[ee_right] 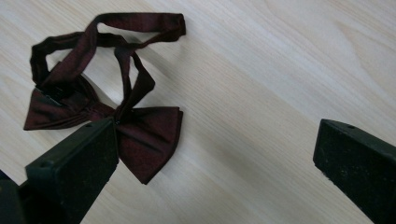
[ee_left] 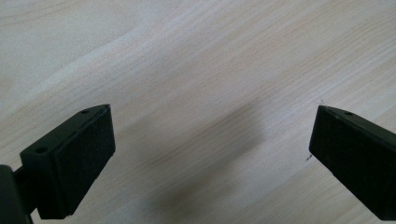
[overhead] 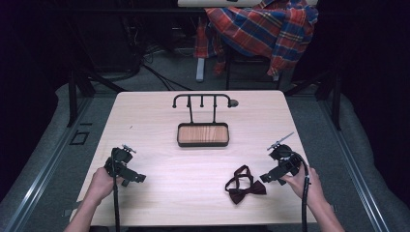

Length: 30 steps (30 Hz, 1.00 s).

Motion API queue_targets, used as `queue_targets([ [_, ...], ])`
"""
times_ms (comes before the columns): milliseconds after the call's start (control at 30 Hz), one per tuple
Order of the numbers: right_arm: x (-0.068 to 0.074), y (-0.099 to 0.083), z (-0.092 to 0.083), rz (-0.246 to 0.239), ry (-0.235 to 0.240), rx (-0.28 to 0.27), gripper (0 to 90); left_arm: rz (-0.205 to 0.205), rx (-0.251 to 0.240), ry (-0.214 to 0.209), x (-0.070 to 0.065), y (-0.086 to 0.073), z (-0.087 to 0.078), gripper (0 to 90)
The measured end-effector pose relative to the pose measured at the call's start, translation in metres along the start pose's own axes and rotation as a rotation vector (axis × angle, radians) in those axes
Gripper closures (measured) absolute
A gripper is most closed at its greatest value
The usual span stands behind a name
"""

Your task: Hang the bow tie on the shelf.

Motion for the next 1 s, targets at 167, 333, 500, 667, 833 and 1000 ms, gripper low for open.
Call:
queue_targets([
  [167,0.007,0.007,0.002,0.005,0.013,-0.041,0.0,-0.013,0.003,-0.005,0.001,-0.001,0.002,0.4],
  [333,0.01,0.013,0.001,-0.018,0.011,-0.062,0.0,-0.021,0.005,-0.006,0.003,-0.003,0.002,0.4],
  [500,0.017,0.018,0.002,-0.022,0.032,-0.07,0.0,-0.019,-0.004,-0.008,0.001,-0.003,0.0,0.4],
  [667,0.03,0.021,0.004,-0.036,0.054,-0.078,0.6,-0.025,-0.006,-0.004,0.003,-0.006,-0.002,0.4],
  [833,0.041,0.023,0.011,-0.08,0.064,-0.05,2.0,-0.014,-0.01,-0.009,-0.001,-0.004,-0.002,0.3],
  [1000,0.049,0.029,0.018,-0.071,0.062,-0.061,5.2,-0.013,-0.003,-0.012,0.0,-0.002,0.0,0.3],
])
Point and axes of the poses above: each handheld gripper's, and its own axes: z roughly forward along the jaws, y roughly out of its top, x roughly to its left, the point moved 7 cm from there along z, roughly forward along the jaws, and after that the axes turned 3 degrees about -y, right-handed, at the moved point
